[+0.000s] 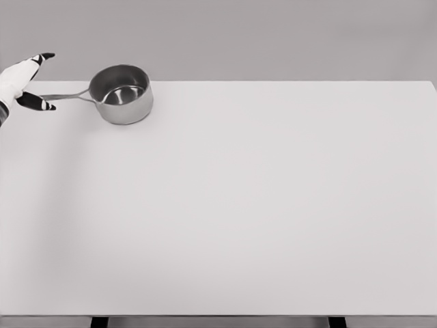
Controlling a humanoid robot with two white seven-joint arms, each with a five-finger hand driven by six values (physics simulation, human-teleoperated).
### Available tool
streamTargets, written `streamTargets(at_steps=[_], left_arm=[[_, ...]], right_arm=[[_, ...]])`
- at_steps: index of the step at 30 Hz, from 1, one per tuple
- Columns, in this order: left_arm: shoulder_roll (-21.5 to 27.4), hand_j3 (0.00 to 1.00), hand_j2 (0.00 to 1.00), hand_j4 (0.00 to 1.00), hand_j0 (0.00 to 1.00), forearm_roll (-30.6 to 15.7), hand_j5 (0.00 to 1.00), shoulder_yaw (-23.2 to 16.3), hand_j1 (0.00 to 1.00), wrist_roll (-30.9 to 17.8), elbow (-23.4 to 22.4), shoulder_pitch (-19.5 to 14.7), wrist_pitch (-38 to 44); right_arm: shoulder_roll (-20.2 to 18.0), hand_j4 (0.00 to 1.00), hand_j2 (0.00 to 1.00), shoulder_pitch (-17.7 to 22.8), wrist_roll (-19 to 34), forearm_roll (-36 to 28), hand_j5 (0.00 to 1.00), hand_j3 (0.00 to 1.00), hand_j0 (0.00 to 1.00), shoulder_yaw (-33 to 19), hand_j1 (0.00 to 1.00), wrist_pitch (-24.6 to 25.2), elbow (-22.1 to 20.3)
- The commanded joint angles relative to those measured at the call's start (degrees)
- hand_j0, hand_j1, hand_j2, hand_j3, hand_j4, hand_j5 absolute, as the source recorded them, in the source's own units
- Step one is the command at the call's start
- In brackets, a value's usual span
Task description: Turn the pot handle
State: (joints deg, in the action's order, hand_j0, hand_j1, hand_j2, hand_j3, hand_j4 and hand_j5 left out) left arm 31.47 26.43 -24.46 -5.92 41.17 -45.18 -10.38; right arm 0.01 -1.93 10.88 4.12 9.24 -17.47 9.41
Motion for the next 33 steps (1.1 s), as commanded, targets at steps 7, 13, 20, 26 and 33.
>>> streamTargets(at_steps=[7,13,20,26,33], left_arm=[[-0.79,1.0,1.0,1.0,1.0,-0.07,1.0,-0.06,1.0,0.03,-0.57,-0.26,0.01],[-1.58,1.0,1.0,1.0,1.0,0.02,1.0,-0.15,1.0,0.03,-0.65,-0.79,0.09],[-1.58,1.0,1.0,1.0,1.0,0.02,1.0,-0.15,1.0,0.03,-2.06,-1.58,0.09],[-1.67,1.0,1.0,1.0,1.0,0.11,1.0,-0.15,1.0,0.12,-3.12,-2.11,0.27],[-2.29,1.0,1.0,1.0,1.0,0.2,1.0,-0.15,1.0,0.12,-3.99,-2.72,0.36]], right_arm=[[-0.01,1.0,1.0,0.0,0.01,0.01,1.0,1.0,1.0,-0.01,1.0,-0.02,-0.01],[-0.01,1.0,1.0,0.0,0.01,0.01,1.0,1.0,1.0,-0.01,1.0,-0.02,-0.01],[-0.01,1.0,1.0,0.0,0.01,0.01,1.0,1.0,1.0,-0.01,1.0,-0.02,-0.01],[-0.01,1.0,1.0,0.0,0.01,0.01,1.0,1.0,1.0,-0.01,1.0,-0.02,-0.01],[-0.01,1.0,1.0,0.0,0.01,0.01,1.0,1.0,1.0,-0.01,1.0,-0.02,0.08]])
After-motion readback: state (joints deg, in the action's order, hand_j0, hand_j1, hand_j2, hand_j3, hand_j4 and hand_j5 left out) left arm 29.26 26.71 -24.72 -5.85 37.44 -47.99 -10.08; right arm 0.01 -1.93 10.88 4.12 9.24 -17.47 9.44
